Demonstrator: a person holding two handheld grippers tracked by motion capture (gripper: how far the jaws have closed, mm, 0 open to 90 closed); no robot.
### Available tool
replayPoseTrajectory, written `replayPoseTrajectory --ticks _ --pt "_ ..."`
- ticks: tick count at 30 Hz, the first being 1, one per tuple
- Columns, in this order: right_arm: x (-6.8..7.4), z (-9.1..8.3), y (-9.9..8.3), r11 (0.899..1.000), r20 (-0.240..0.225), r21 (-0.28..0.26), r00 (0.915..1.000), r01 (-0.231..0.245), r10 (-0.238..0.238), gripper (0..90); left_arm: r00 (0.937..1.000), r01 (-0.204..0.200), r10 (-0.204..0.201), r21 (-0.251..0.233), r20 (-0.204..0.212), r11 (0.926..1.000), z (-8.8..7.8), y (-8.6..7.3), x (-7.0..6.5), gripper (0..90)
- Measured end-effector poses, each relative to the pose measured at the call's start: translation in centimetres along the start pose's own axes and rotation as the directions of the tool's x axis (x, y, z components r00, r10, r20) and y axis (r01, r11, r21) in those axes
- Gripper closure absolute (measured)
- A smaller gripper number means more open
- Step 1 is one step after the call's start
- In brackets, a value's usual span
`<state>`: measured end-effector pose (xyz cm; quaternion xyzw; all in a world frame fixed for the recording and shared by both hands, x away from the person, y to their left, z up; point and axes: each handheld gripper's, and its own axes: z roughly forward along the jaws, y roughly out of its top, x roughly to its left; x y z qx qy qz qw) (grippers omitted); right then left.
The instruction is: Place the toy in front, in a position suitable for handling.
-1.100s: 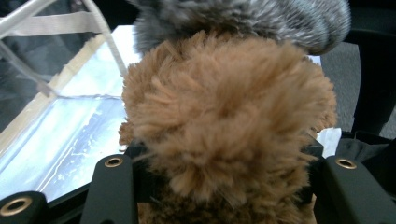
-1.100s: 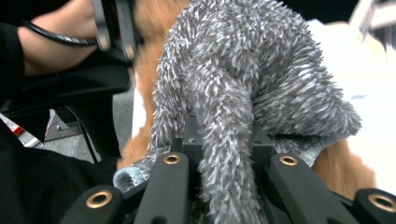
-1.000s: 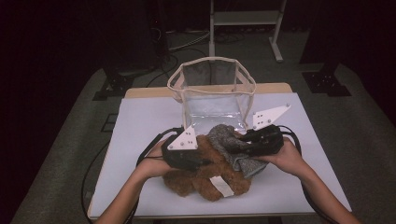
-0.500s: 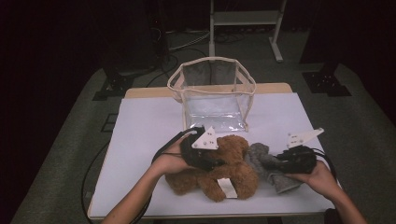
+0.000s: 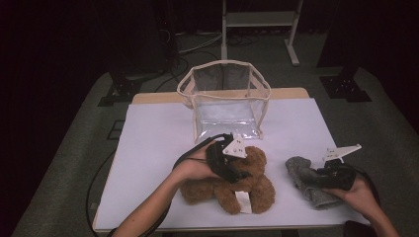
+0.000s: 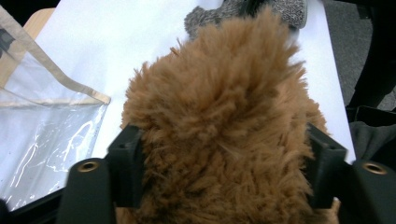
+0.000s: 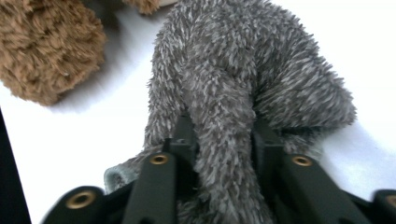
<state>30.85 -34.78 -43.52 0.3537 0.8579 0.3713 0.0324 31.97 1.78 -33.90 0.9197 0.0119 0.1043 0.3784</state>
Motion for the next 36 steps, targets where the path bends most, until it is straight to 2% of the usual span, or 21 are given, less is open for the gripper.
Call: replayPoseTrajectory --ticks 3,7,11,16,17,18,21,22,23,28,31,32,33,34,36 --pt "0.6 -0.3 0.8 1.000 -0.011 -0.025 0.9998 0.014 -0.014 54.2 1.0000 -0.007 0.007 -0.003 0.004 1.0000 -0.4 -0.1 -0.1 24.1" --pt "1.5 -1.0 2.4 0.997 -0.007 -0.053 0.9988 0.047 -0.047 48.1 1.0000 0.008 -0.008 -0.015 -0.003 0.9999 -1.6 -0.6 -0.1 19.3" --pt "3.0 -1.1 4.3 0.991 -0.049 -0.094 0.9934 0.098 -0.103 44.8 0.9998 0.016 -0.016 -0.029 -0.014 0.9995 -3.0 -1.5 -0.1 17.9" --pt "5.5 0.1 6.7 0.977 -0.118 -0.122 0.9743 0.177 -0.192 39.5 0.9978 0.047 -0.049 -0.039 -0.044 0.9981 -5.1 -3.5 -0.3 15.7" --pt "5.5 0.1 6.7 0.977 -0.118 -0.122 0.9743 0.177 -0.192 39.5 0.9978 0.047 -0.049 -0.039 -0.044 0.9981 -5.1 -3.5 -0.3 15.6" --pt "6.5 0.7 7.8 0.968 -0.156 -0.148 0.9622 0.201 -0.223 36.9 0.9969 0.054 -0.055 -0.030 -0.056 0.9981 -5.9 -4.4 -0.5 15.5" --pt "7.7 1.4 9.1 0.959 -0.189 -0.168 0.9470 0.229 -0.260 33.5 0.9956 0.069 -0.070 -0.017 -0.062 0.9975 -6.5 -5.4 -0.6 13.2" --pt "7.7 1.4 9.1 0.959 -0.189 -0.168 0.9470 0.229 -0.260 33.5 0.9948 0.077 -0.078 -0.012 -0.065 0.9970 -6.8 -5.8 -0.7 13.2" --pt "8.5 2.0 10.0 0.950 -0.204 -0.178 0.9344 0.258 -0.292 30.8 0.9934 0.090 -0.090 0.001 -0.071 0.9959 -7.2 -6.8 -0.8 11.5" --pt "9.3 3.1 11.4 0.937 -0.226 -0.198 0.9166 0.289 -0.330 27.2 0.9890 0.113 -0.107 0.059 -0.103 0.9918 -7.4 -9.2 -0.9 8.5" --pt "9.8 3.7 12.1 0.930 -0.225 -0.200 0.9088 0.310 -0.351 25.9 0.9865 0.139 -0.131 0.082 -0.098 0.9868 -6.9 -10.5 -0.7 6.8" --pt "9.9 4.0 12.3 0.929 -0.223 -0.197 0.9080 0.314 -0.355 26.2 0.9845 0.157 -0.150 0.077 -0.091 0.9846 -6.7 -10.9 -0.5 6.8" --pt "10.0 4.2 12.4 0.928 -0.221 -0.196 0.9077 0.317 -0.357 28.2 0.9843 0.169 -0.164 0.080 -0.067 0.9824 -6.6 -11.1 -0.4 8.6" --pt "10.1 4.4 12.5 0.926 -0.214 -0.197 0.9072 0.323 -0.362 31.5 0.9858 0.162 -0.158 0.075 -0.056 0.9839 -6.5 -11.4 -0.5 17.2" --pt "10.2 4.7 12.5 0.924 -0.198 -0.187 0.9083 0.334 -0.368 42.0 0.9843 0.166 -0.162 0.062 -0.071 0.9842 -6.4 -11.5 -0.7 30.8"
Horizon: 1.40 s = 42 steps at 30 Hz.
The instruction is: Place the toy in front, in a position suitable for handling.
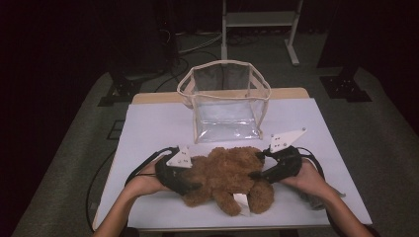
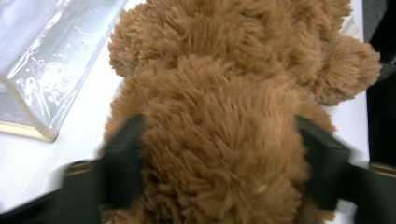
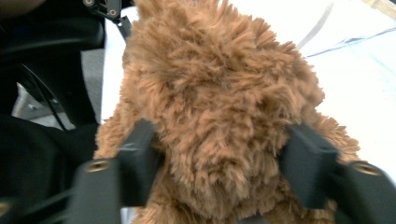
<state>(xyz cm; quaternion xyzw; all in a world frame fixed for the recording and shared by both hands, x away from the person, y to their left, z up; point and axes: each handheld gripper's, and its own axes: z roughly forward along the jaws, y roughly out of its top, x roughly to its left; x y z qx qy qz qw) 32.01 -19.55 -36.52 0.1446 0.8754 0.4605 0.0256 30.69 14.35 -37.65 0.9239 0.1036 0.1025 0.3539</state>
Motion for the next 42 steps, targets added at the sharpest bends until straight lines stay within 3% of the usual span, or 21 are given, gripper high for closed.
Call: replayPoseTrajectory --ticks 2,4,11,14,16,17,18,20,24,29,33,37,42 --pt "0.0 0.0 0.0 1.000 0.025 0.015 0.9997 0.003 -0.003 53.5 0.9999 -0.001 0.001 -0.016 -0.011 0.9999 -0.1 0.2 -0.1 40.2" --pt "-0.1 -0.3 0.0 1.000 0.018 0.011 0.9998 -0.002 0.002 59.6 0.9999 -0.006 0.005 -0.024 -0.015 0.9997 -0.2 0.5 -0.1 44.9" --pt "0.3 -2.4 0.6 0.999 0.058 0.026 0.9981 0.019 -0.021 62.4 0.9992 -0.035 0.034 -0.040 -0.022 0.9986 0.2 2.2 -0.2 47.5" --pt "0.5 -3.7 0.9 0.999 0.083 0.028 0.9961 0.030 -0.033 62.3 0.9986 -0.051 0.052 -0.044 0.010 0.9977 1.2 3.2 -0.1 47.4" --pt "0.3 -4.2 0.4 0.999 0.072 0.034 0.9974 0.003 -0.005 62.2 0.9980 -0.061 0.061 -0.040 0.018 0.9974 1.8 3.5 -0.2 47.2" --pt "0.3 -4.2 0.4 0.999 0.072 0.034 0.9974 0.003 -0.005 62.2 0.9980 -0.061 0.061 -0.040 0.018 0.9974 1.8 3.5 -0.2 46.7" --pt "0.0 -4.0 -0.8 0.998 0.064 0.058 0.9974 -0.036 0.033 62.2 0.9976 -0.066 0.067 -0.043 0.017 0.9969 1.9 3.7 -0.1 46.2" --pt "-0.4 -3.7 -2.3 0.996 0.046 0.046 0.9959 -0.080 0.077 61.8 0.9974 -0.069 0.070 -0.050 0.017 0.9963 2.0 3.9 0.1 45.0" --pt "-0.4 -3.9 -3.4 0.995 0.028 0.012 0.9945 -0.102 0.101 60.1 0.9970 -0.074 0.075 -0.060 0.016 0.9954 2.1 4.1 0.1 43.1" --pt "-0.1 -4.0 -3.4 0.995 0.030 0.016 0.9947 -0.099 0.098 58.7 0.9964 -0.079 0.081 -0.072 0.026 0.9943 2.1 3.9 0.0 39.5" --pt "-0.2 -4.2 -3.1 0.995 0.026 0.020 0.9952 -0.095 0.094 51.6 0.9969 -0.073 0.075 -0.090 0.023 0.9933 1.7 3.7 -0.2 31.8" --pt "-0.6 -5.2 -2.7 0.994 0.015 0.012 0.9944 -0.105 0.105 46.1 0.9989 -0.041 0.044 -0.142 0.016 0.9890 0.9 3.4 -0.3 25.9" --pt "-1.1 -6.6 -1.8 0.994 -0.001 -0.029 0.9940 -0.109 0.109 42.2 0.9998 -0.021 0.020 -0.160 -0.004 0.9869 0.1 3.1 -0.1 19.6"
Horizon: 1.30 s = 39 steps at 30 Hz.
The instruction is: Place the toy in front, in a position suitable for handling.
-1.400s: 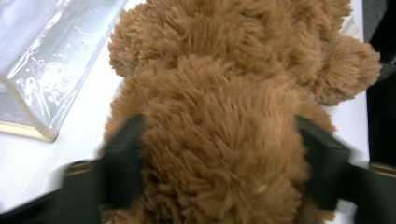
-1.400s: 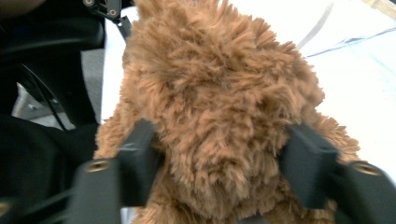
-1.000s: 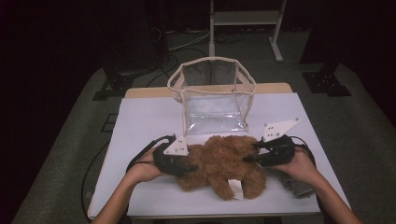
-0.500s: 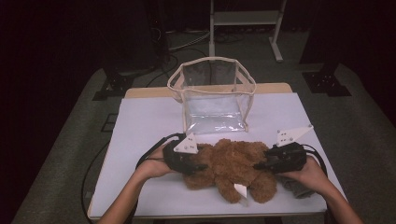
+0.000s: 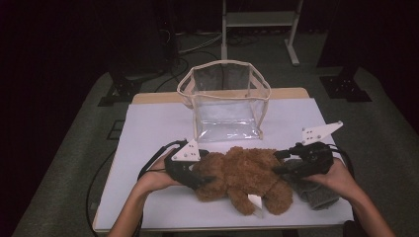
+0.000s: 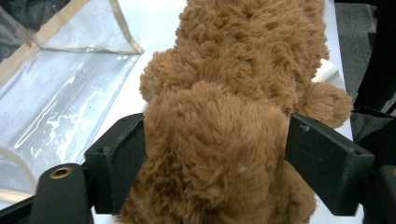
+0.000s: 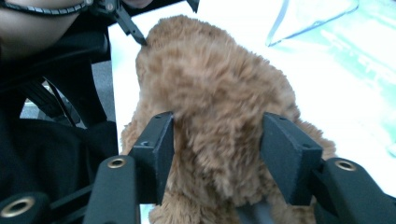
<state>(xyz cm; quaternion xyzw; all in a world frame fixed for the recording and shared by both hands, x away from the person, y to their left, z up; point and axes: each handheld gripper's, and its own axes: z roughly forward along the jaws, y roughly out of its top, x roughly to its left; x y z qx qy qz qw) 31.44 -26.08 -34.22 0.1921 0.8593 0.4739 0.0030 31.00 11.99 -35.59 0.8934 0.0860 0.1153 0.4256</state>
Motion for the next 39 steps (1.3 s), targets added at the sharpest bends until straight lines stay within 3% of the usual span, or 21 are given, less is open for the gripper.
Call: replayPoseTrajectory --ticks 11,29,39 --pt "-1.8 -0.2 3.3 0.999 0.020 0.036 0.9997 0.015 -0.016 37.6 0.9985 0.047 -0.046 0.003 -0.030 0.9989 -0.5 -0.8 0.1 13.5" --pt "-4.5 3.0 8.5 0.988 0.006 0.136 0.9974 0.071 -0.072 33.2 0.9932 0.076 -0.073 0.026 -0.091 0.9968 -1.3 -2.2 0.9 8.5" --pt "-5.2 4.6 11.8 0.980 0.001 0.161 0.9930 0.117 -0.119 32.5 0.9855 0.107 -0.103 0.019 -0.134 0.9941 -2.4 -2.8 1.4 6.4"
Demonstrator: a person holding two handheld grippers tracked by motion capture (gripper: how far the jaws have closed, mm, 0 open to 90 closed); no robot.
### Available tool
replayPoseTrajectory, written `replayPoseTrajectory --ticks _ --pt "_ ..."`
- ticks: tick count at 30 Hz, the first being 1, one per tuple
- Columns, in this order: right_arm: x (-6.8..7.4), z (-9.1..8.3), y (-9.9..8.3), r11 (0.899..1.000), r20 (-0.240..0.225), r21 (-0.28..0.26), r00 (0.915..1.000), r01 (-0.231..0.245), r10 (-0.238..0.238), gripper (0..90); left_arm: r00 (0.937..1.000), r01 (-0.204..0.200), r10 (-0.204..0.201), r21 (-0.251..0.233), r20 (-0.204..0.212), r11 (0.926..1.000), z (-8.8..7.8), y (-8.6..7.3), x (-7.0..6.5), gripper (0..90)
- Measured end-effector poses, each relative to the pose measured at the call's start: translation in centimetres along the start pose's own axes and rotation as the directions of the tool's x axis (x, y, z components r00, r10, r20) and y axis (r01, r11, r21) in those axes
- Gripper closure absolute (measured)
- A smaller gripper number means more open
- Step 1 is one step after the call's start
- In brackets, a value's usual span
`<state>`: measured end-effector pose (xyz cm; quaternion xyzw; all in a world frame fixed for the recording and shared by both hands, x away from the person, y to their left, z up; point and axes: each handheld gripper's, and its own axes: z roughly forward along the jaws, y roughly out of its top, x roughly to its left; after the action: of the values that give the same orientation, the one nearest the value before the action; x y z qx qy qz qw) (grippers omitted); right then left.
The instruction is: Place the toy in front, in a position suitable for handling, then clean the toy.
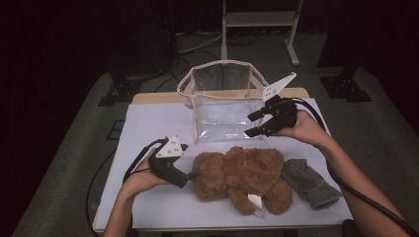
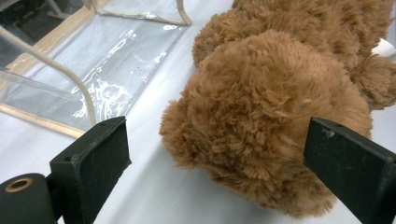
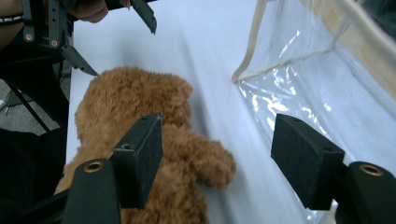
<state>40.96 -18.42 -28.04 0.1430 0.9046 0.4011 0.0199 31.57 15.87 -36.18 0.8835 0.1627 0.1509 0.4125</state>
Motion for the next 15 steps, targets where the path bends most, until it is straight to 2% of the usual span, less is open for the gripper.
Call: replayPoseTrajectory --ticks 7,15 --pt "-0.4 0.4 2.3 0.999 0.003 0.005 0.9994 0.035 -0.035 31.9 0.9999 0.004 -0.004 0.008 -0.016 1.0000 -0.4 -0.2 0.2 6.4" --pt "-0.4 1.0 3.7 0.998 0.001 0.022 0.9985 0.055 -0.055 30.9 0.9998 0.000 0.000 0.008 -0.018 1.0000 -0.7 -0.2 0.1 6.4"
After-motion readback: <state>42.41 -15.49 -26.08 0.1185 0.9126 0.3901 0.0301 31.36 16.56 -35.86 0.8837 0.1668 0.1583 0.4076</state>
